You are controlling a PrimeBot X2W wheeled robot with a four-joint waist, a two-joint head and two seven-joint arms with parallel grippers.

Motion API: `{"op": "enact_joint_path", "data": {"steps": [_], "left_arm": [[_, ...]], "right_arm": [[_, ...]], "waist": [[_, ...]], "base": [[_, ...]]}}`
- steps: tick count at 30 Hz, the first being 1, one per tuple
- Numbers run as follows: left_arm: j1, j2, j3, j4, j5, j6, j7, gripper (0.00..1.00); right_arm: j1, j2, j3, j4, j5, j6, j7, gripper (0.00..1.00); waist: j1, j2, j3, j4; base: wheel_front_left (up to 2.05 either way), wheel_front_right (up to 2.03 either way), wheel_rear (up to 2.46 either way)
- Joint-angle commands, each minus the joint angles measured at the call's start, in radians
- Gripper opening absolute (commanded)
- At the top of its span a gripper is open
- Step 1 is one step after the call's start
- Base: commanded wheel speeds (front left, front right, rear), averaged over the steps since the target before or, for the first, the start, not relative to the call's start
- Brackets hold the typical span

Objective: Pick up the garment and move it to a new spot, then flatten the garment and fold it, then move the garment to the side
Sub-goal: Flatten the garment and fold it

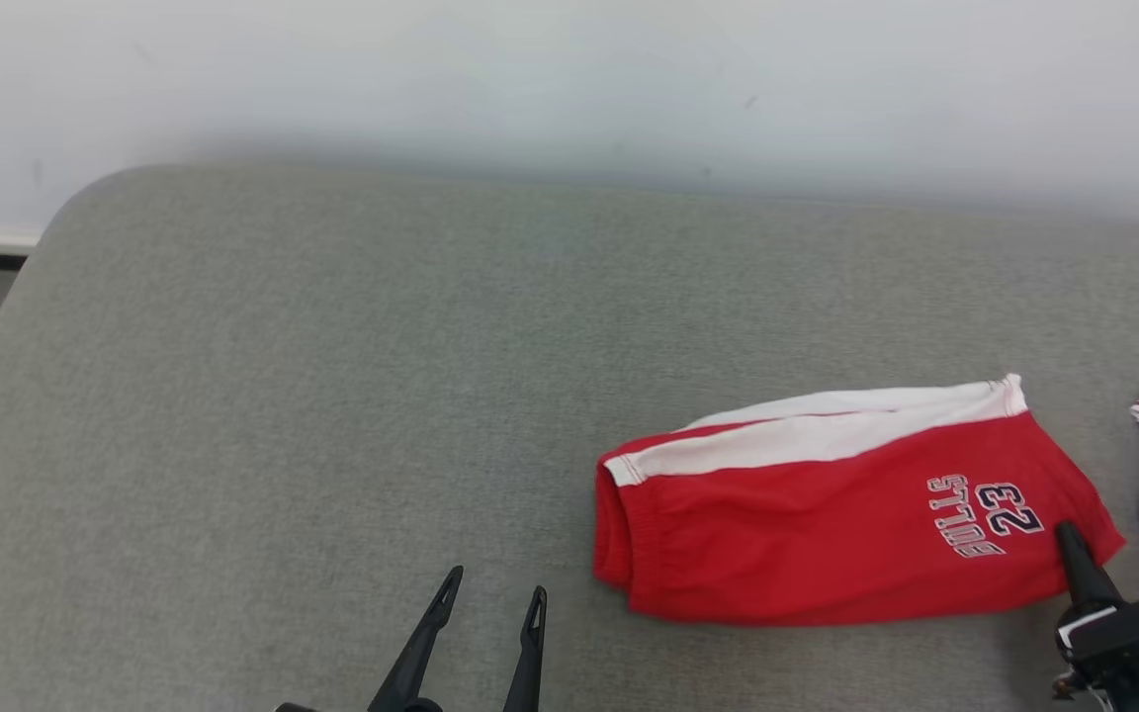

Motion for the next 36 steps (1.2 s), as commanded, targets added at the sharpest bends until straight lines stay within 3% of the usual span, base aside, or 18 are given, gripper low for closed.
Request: {"op": "enact_joint_path", "data": {"steps": [1,8,22,36], "left_arm": [[0.012,0.001,0.003,0.000,0.007,0.000,-0.004,1.00],[0.020,-0.008,-0.001,0.007,0.005,-0.005,-0.004,1.00],[0.025,-0.014,-0.001,0.018,-0.008,-0.007,-0.004,1.00],[0.016,-0.026,0.009,0.020,-0.008,-0.010,-0.004,1.00]], "right_arm": [[0.018,-0.009,-0.004,-0.005,0.008,-0.002,-0.009,0.00],[0.024,-0.016,0.012,-0.006,-0.004,-0.002,-0.025,0.00],[-0.080,-0.032,0.117,-0.069,-0.142,-0.002,-0.038,0.00],[-0.154,-0.004,0.324,-0.217,-0.290,-0.002,0.041,0.00]], "waist": [[0.0000,0.0000,-0.028,-0.034],[0.0000,0.0000,-0.056,-0.061],[0.0000,0.0000,-0.079,-0.034],[0.0000,0.0000,-0.071,0.010]], "base": [[0.00,0.00,0.00],[0.00,0.00,0.00],[0.00,0.00,0.00],[0.00,0.00,0.00]]}}
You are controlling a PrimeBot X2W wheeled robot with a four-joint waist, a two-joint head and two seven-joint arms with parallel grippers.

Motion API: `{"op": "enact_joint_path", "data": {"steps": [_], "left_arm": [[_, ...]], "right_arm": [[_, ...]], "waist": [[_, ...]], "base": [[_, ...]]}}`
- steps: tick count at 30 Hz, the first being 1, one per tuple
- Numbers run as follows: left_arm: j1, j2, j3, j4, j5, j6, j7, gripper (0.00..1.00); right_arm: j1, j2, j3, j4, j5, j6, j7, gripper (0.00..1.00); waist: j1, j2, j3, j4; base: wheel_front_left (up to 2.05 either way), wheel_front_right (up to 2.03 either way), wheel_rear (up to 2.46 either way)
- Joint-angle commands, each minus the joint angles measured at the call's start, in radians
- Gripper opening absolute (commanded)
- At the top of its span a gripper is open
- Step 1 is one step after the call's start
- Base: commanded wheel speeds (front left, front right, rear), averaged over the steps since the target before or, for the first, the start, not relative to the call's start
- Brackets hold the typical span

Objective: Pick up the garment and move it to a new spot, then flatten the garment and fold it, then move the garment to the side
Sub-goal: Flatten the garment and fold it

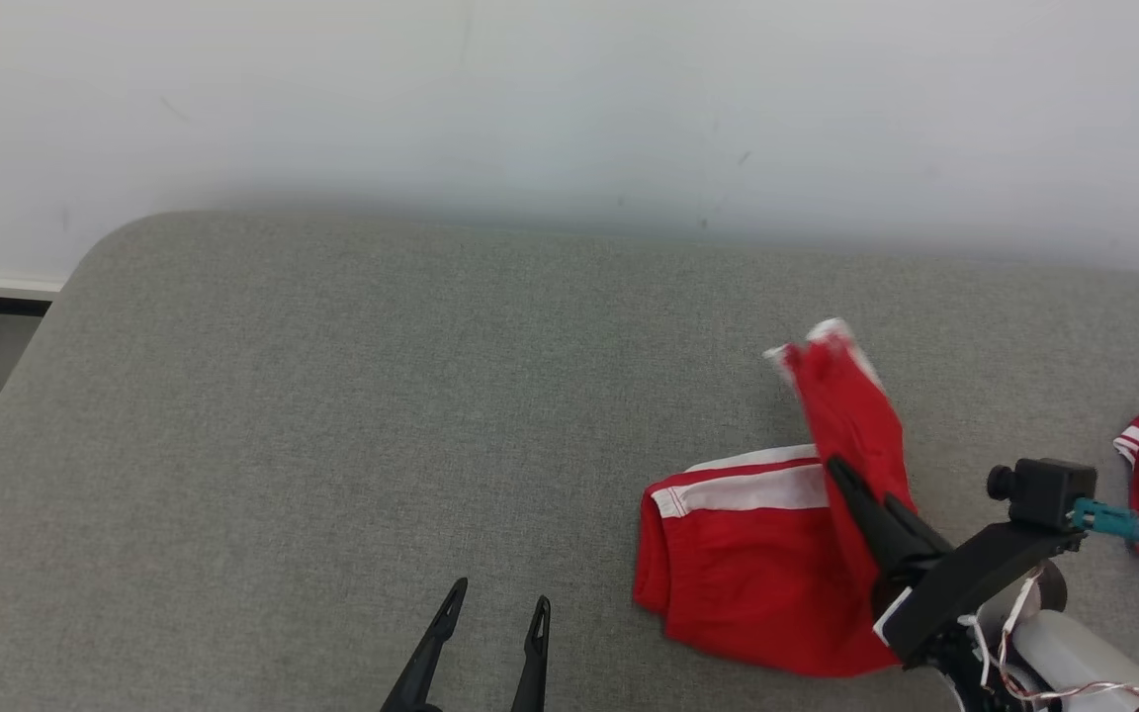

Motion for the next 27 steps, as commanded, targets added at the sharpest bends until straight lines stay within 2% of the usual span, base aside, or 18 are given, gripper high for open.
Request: {"op": "enact_joint_path", "data": {"steps": [1,9,19,22,23,24,27], "left_arm": [[0.000,-0.003,0.005,-0.003,0.001,-0.001,-0.004,1.00],[-0.005,-0.007,0.025,-0.012,0.010,-0.007,-0.004,1.00],[-0.003,-0.017,0.037,-0.001,0.020,-0.019,-0.004,1.00],[-0.002,-0.020,0.041,0.002,0.023,-0.025,-0.004,1.00],[-0.001,-0.020,0.042,0.002,0.023,-0.023,-0.004,1.00],[0.001,-0.021,0.042,0.004,0.024,-0.024,-0.004,1.00],[0.012,-0.020,0.046,0.008,0.024,-0.025,-0.004,1.00]], "right_arm": [[0.014,0.000,0.020,-0.023,-0.019,-0.002,0.007,0.00],[0.082,-0.009,0.121,-0.112,-0.093,-0.002,0.036,0.00],[0.103,0.039,0.203,-0.128,-0.137,-0.002,0.051,0.00],[0.109,0.055,0.227,-0.119,-0.153,-0.002,0.056,0.60],[0.111,0.058,0.232,-0.116,-0.155,-0.002,0.056,0.89],[0.114,0.060,0.235,-0.113,-0.158,-0.002,0.054,1.00],[0.119,0.064,0.242,-0.107,-0.167,-0.002,0.051,1.00]], "waist": [[0.0000,0.0000,0.010,0.008],[0.0000,0.0000,0.035,0.013],[0.0000,0.0000,0.029,0.004],[0.0000,0.0000,0.024,0.004],[0.0000,0.0000,0.023,0.004],[0.0000,0.0000,0.020,0.004],[0.0000,0.0000,0.008,0.000]], "base": [[0.00,0.00,0.00],[0.00,0.00,0.00],[0.00,0.00,0.00],[0.00,0.00,0.00],[0.00,0.00,0.00],[0.00,0.00,0.00],[0.00,0.00,0.00]]}}
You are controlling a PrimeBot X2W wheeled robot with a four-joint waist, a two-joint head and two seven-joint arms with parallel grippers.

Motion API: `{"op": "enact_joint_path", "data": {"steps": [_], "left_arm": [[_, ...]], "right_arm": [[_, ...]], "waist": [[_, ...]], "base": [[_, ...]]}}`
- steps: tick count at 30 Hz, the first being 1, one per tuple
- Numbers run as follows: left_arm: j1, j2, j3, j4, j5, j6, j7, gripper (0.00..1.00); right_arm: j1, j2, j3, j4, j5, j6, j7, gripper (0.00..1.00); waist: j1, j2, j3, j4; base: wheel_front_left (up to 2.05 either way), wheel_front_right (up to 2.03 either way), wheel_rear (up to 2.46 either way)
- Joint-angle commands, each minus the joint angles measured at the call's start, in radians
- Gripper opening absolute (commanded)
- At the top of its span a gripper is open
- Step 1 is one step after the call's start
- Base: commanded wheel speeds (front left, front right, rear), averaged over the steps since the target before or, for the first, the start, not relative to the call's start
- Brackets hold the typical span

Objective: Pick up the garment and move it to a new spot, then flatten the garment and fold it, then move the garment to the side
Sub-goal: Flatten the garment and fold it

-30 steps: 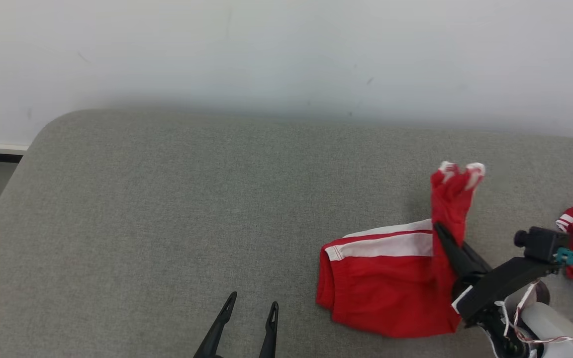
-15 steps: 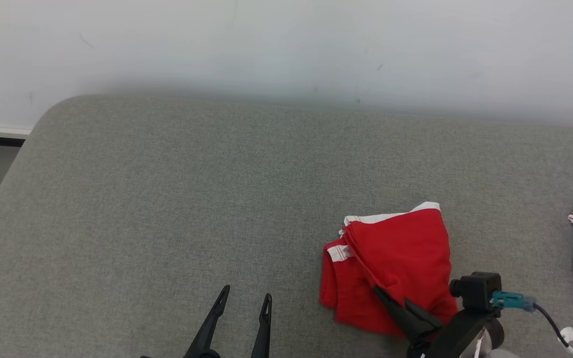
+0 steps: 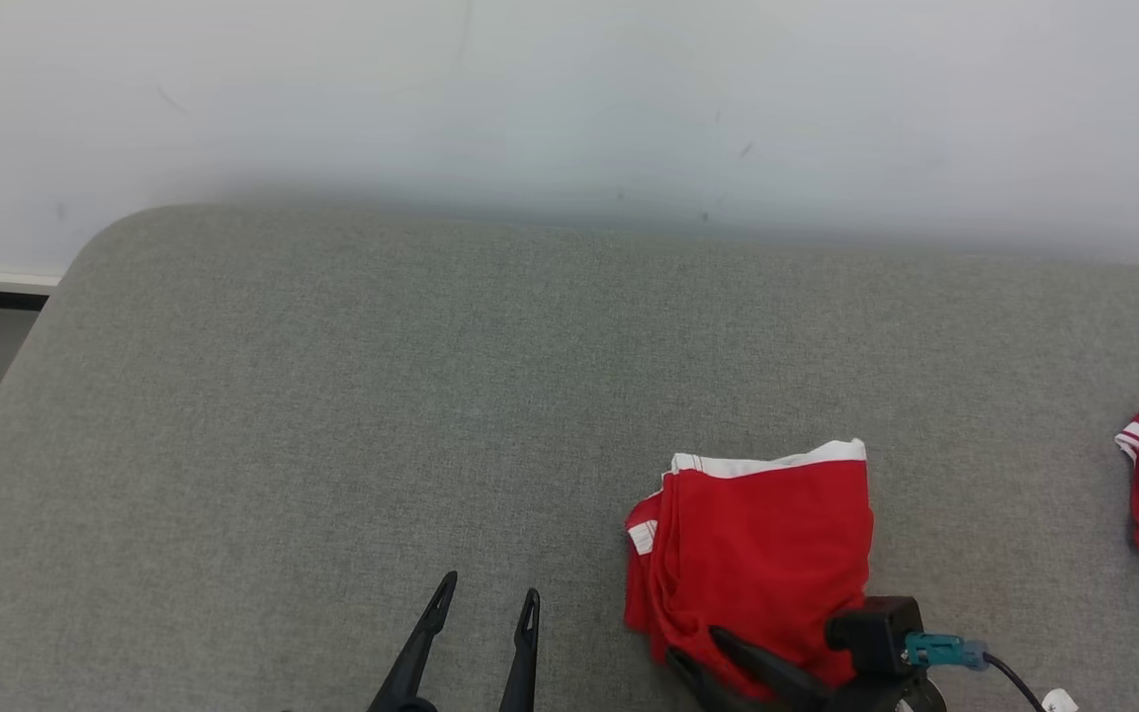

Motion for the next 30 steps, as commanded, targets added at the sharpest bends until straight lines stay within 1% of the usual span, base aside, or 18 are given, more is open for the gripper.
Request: {"op": "enact_joint_path", "data": {"steps": [1,9,14,18,22,23,24,30], "left_arm": [[0.015,-0.001,0.004,0.004,0.006,0.000,-0.004,1.00],[0.041,0.005,0.010,0.002,0.006,0.004,-0.004,1.00],[0.056,0.007,0.018,-0.015,0.007,0.008,-0.004,1.00],[0.071,0.010,0.036,-0.031,0.008,0.018,-0.004,1.00],[0.075,0.016,0.054,-0.049,0.017,0.024,-0.004,1.00],[0.082,0.018,0.062,-0.059,0.021,0.026,-0.004,1.00],[0.086,0.018,0.069,-0.066,0.024,0.027,-0.004,1.00],[0.119,0.016,0.104,-0.085,0.036,0.032,-0.004,1.00]], "right_arm": [[0.012,0.002,-0.001,0.002,-0.011,-0.002,-0.007,1.00],[0.043,-0.014,-0.039,-0.039,-0.023,-0.002,-0.031,1.00],[0.071,-0.036,-0.102,-0.060,-0.076,-0.002,-0.065,1.00],[0.093,-0.035,-0.184,-0.042,-0.150,-0.002,-0.099,1.00],[0.125,-0.014,-0.271,-0.017,-0.221,-0.002,-0.123,1.00],[0.146,-0.009,-0.315,-0.006,-0.259,-0.002,-0.135,1.00],[0.158,-0.002,-0.338,-0.003,-0.274,-0.002,-0.141,1.00],[0.239,0.040,-0.482,-0.007,-0.368,-0.002,-0.164,1.00]], "waist": [[0.0000,-0.0001,-0.012,-0.006],[0.0000,-0.0001,-0.053,-0.041],[0.0000,-0.0001,-0.073,-0.080],[0.0000,-0.0001,-0.086,-0.115],[0.0000,-0.0001,-0.092,-0.145],[0.0000,-0.0001,-0.095,-0.158],[0.0000,-0.0001,-0.097,-0.165],[0.0000,-0.0001,-0.107,-0.194]], "base": [[0.00,0.00,0.00],[0.00,0.00,0.00],[0.00,0.00,0.00],[0.00,0.00,0.00],[0.00,0.00,0.00],[0.00,0.00,0.00],[0.00,0.00,0.00],[0.00,0.00,0.00]]}}
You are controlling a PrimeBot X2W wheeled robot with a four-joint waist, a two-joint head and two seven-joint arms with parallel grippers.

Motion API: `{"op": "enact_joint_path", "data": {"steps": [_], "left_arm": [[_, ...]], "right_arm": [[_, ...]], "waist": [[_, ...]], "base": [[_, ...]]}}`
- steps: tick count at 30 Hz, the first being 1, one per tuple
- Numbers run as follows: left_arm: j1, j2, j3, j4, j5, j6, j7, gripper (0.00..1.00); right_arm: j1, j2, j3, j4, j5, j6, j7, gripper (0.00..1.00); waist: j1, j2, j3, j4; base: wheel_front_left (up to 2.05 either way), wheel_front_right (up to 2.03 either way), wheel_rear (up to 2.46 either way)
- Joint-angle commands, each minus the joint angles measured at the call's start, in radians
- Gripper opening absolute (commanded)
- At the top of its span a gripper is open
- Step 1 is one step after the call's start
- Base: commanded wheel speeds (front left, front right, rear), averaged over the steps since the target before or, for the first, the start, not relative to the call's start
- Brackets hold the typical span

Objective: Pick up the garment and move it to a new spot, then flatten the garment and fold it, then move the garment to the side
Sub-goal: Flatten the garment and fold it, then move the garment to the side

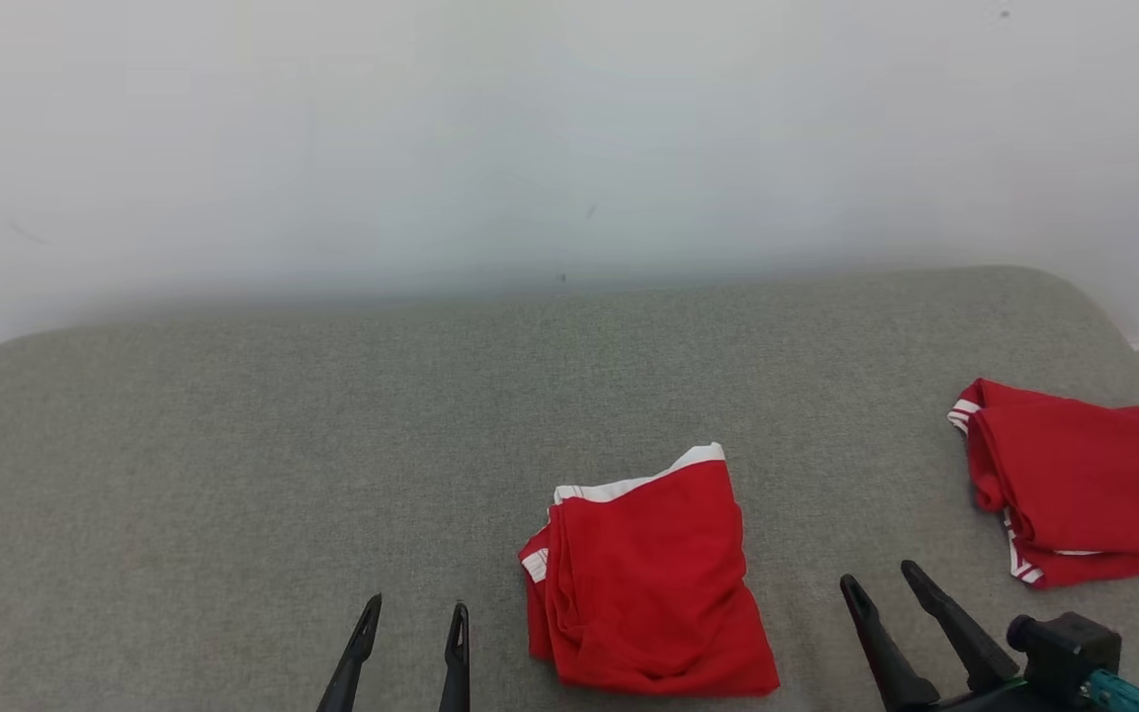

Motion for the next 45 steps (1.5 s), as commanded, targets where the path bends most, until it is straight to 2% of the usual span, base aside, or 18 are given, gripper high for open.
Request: {"op": "enact_joint_path", "data": {"steps": [1,9,18,25,36,45], "left_arm": [[0.020,0.001,0.004,-0.003,0.006,0.003,-0.004,1.00],[0.070,-0.014,0.036,0.005,0.034,-0.017,-0.004,1.00],[0.085,-0.033,0.054,0.013,0.059,-0.039,-0.004,1.00],[0.081,-0.044,0.054,0.017,0.072,-0.063,-0.004,1.00],[0.030,-0.056,0.040,0.026,0.100,-0.102,-0.004,1.00],[-0.012,-0.071,0.034,0.033,0.110,-0.117,-0.004,1.00]], "right_arm": [[0.026,0.010,-0.017,-0.002,-0.016,-0.002,-0.006,1.00],[0.124,0.054,-0.089,0.009,-0.059,-0.002,-0.009,1.00],[0.141,0.055,-0.102,0.021,-0.044,-0.002,-0.009,1.00],[0.069,0.056,-0.049,0.075,0.080,-0.002,0.015,1.00],[-0.162,0.023,0.106,0.214,0.319,-0.002,0.093,1.00],[-0.282,-0.041,0.254,0.306,0.475,-0.002,0.138,1.00]], "waist": [[0.0000,0.0000,-0.009,-0.011],[0.0000,0.0000,-0.036,-0.017],[0.0000,0.0000,-0.055,-0.004],[0.0000,0.0000,-0.038,0.020],[0.0000,0.0000,0.040,0.102],[0.0000,0.0000,0.103,0.177]], "base": [[0.00,0.00,0.00],[0.00,0.00,0.00],[0.00,0.00,0.00],[0.00,0.00,0.00],[0.00,0.00,0.00],[0.00,0.00,0.00]]}}
